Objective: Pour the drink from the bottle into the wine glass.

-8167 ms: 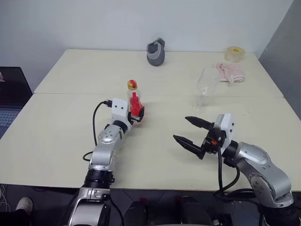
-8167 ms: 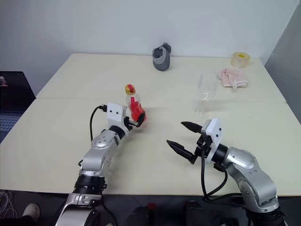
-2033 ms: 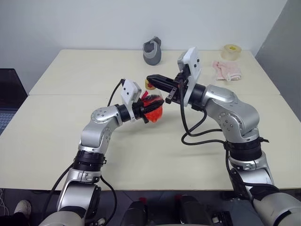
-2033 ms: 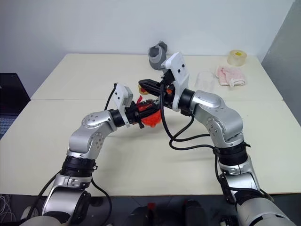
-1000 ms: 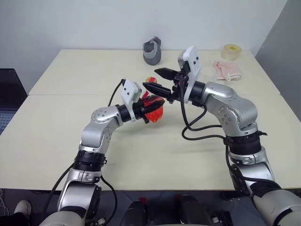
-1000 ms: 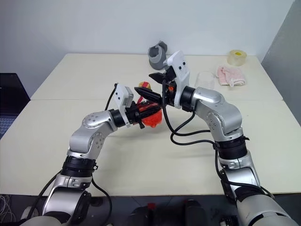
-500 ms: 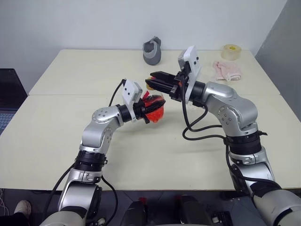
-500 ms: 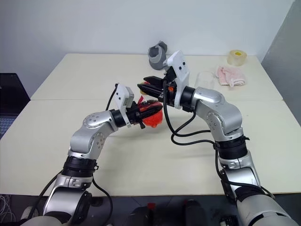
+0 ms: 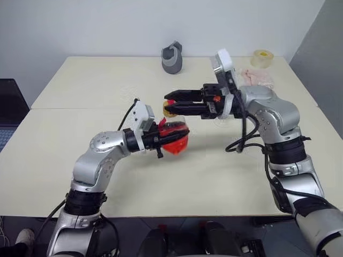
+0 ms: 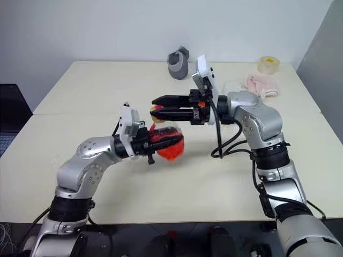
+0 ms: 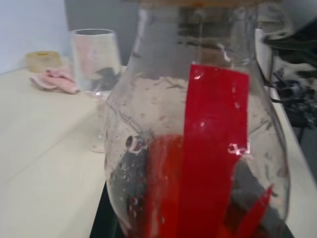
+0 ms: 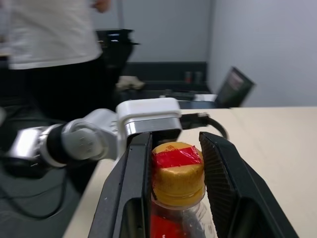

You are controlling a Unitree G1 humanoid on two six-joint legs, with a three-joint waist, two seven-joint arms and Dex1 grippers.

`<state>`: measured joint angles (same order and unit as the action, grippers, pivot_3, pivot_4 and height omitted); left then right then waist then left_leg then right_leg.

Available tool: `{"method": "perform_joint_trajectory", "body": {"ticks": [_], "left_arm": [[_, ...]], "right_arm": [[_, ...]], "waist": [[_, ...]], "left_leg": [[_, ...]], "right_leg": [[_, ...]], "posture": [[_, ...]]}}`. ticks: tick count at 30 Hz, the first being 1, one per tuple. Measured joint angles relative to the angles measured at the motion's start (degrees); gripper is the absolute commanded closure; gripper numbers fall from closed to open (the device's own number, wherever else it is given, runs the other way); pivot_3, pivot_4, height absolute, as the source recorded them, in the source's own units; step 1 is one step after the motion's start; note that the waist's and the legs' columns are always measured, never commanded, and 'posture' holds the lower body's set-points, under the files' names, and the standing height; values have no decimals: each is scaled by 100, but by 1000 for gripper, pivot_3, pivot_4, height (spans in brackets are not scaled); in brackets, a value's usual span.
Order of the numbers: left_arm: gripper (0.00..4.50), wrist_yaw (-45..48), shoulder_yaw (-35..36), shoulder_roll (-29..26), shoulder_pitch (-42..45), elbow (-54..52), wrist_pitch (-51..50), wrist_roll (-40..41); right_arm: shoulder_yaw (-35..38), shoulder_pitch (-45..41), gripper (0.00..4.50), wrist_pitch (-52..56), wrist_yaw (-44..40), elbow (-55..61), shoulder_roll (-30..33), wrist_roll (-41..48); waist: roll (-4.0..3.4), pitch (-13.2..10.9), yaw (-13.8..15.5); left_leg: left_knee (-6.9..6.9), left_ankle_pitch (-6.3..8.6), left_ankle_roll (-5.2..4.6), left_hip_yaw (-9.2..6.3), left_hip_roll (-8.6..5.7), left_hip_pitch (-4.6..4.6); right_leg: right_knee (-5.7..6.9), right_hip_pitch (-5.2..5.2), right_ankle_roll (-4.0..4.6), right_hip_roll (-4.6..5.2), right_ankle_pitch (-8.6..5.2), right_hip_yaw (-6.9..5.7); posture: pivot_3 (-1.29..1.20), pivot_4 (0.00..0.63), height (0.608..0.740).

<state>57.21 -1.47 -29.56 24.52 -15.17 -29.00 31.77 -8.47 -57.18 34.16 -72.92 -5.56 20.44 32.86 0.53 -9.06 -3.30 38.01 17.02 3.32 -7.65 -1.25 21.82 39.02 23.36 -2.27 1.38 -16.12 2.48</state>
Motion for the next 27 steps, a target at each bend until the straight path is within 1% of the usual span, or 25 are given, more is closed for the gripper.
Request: {"method": "perform_joint_trajectory", "body": {"ticks": [2, 5, 7, 9, 13, 14, 15, 17, 18, 22, 27], "left_arm": [[3510, 11, 23, -114, -121, -179, -129, 112], [3511, -45, 35, -179, -303, -328, -271, 184], [3511, -92, 35, -180, -356, -399, -320, 188], [3512, -163, 97, -178, -358, -500, -314, 229], [3513, -495, 337, -170, -394, -514, -297, 208], [3514, -551, 398, -175, -431, -511, -297, 203], [3514, -583, 437, -181, -465, -508, -293, 203], [3514, -646, 424, -168, -478, -492, -257, 185], [3514, -669, 413, -147, -461, -430, -172, 132], [3514, -928, 368, 121, -143, 201, 96, -191], [3514, -1057, 273, 417, 244, 816, 353, -488]], "right_arm": [[-87, -91, 3377, -71, -306, -165, -3, -3], [-202, -148, 3377, -105, -537, -381, -11, -10], [-213, -149, 2648, -108, -599, -427, -6, -12], [-268, -144, 2038, -102, -632, -446, 116, -90], [-90, 325, 637, 340, -490, 42, 760, -16], [-2, 468, 268, 441, -388, 220, 864, 0], [65, 541, 0, 523, -298, 340, 909, 8], [186, 652, 0, 721, -43, 697, 959, 116], [289, 721, 0, 813, 225, 907, 934, 156], [593, 964, 0, 890, 1659, 1430, 393, 20], [597, 1165, 0, 754, 2801, 1545, -35, -372]], "waist": [[0, 0, 2], [0, 0, 6], [-1, -1, 10], [2, -3, 26], [3, -5, 105], [3, -7, 118], [3, -8, 124], [2, -10, 114], [2, -10, 115], [2, -10, 128], [3, -11, 140]], "left_leg": [[0, 0, 0, -1, 1, -3], [2, -1, 1, -1, 1, -2], [2, -1, 2, -2, 2, 0], [3, -2, 3, -4, 3, 2], [4, -1, 2, -5, 3, 5], [4, -1, 2, -3, 3, 6], [4, -1, 2, 1, 0, 5], [4, -1, 2, 3, 0, 3], [3, -1, 2, 0, 0, 3], [3, -3, 5, -1, -3, 2], [5, -4, 7, 7, -5, 9]], "right_leg": [[0, -3, 0, 0, 0, 0], [-1, -3, 0, 1, 0, -1], [-1, -2, 0, 2, 0, -1], [-2, -2, 0, 6, 0, -3], [-6, -4, 0, 20, 0, -4], [-6, -3, -1, 25, 0, -3], [-5, -2, 0, 26, 0, -1], [-3, -1, 0, 26, 0, 0], [-3, -1, 0, 26, 0, -3], [1, -2, 2, 21, 1, -6], [-4, 3, 1, 22, 1, 0]], "posture": [[0, 150, 740], [0, 150, 740], [0, 150, 740], [0, 150, 740], [0, 150, 740], [0, 150, 740], [0, 150, 740], [0, 150, 740], [0, 150, 740], [0, 150, 740], [0, 150, 740]]}}
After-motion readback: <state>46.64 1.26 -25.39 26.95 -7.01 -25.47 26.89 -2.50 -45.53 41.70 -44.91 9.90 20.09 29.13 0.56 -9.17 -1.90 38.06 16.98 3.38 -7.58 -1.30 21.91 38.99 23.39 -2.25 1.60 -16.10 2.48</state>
